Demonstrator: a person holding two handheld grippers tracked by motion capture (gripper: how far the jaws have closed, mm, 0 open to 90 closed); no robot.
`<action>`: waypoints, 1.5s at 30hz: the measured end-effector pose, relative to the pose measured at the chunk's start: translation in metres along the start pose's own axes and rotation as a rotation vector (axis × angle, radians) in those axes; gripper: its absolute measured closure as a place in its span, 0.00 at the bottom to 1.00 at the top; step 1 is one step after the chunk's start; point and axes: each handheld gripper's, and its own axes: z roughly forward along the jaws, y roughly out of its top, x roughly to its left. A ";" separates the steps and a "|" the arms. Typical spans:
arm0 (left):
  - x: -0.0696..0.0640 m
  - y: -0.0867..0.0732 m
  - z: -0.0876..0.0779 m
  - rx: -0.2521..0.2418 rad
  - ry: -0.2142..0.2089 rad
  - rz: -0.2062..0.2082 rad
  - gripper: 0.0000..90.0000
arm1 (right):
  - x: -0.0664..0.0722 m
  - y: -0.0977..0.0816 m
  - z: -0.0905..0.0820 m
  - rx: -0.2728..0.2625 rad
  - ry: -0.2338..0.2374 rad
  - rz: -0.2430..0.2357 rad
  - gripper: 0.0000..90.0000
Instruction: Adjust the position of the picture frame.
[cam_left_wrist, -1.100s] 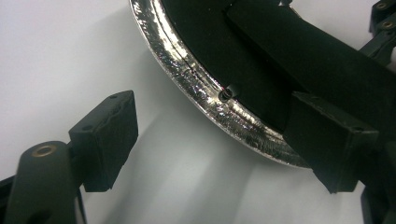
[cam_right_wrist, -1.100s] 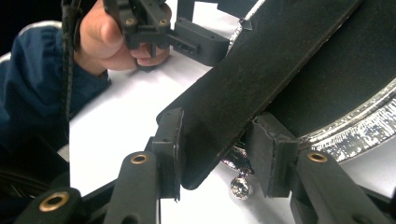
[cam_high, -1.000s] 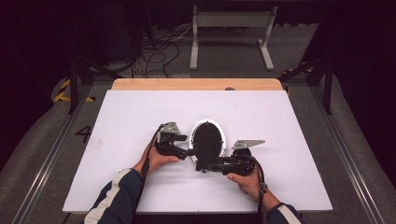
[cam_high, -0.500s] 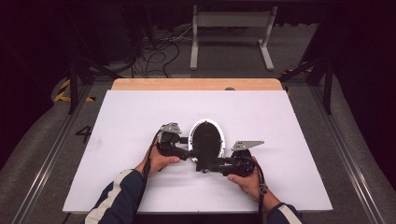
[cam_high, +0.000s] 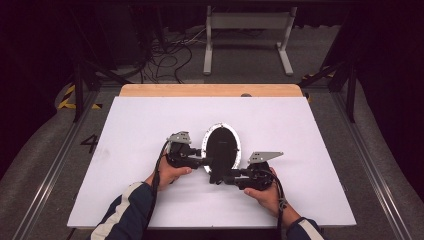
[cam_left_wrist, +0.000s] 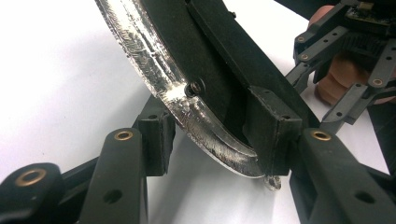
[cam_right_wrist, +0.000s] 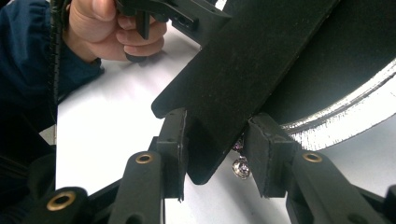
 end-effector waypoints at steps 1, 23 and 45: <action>0.000 0.000 0.000 0.000 0.000 0.000 0.61 | 0.000 0.000 0.000 0.000 0.000 0.000 0.68; -0.023 0.005 -0.011 -0.036 0.142 0.233 0.67 | 0.016 0.008 -0.010 -0.007 -0.039 -0.105 0.69; -0.036 0.004 -0.007 -0.056 0.310 0.335 0.69 | 0.023 0.008 -0.007 -0.021 -0.067 -0.142 0.80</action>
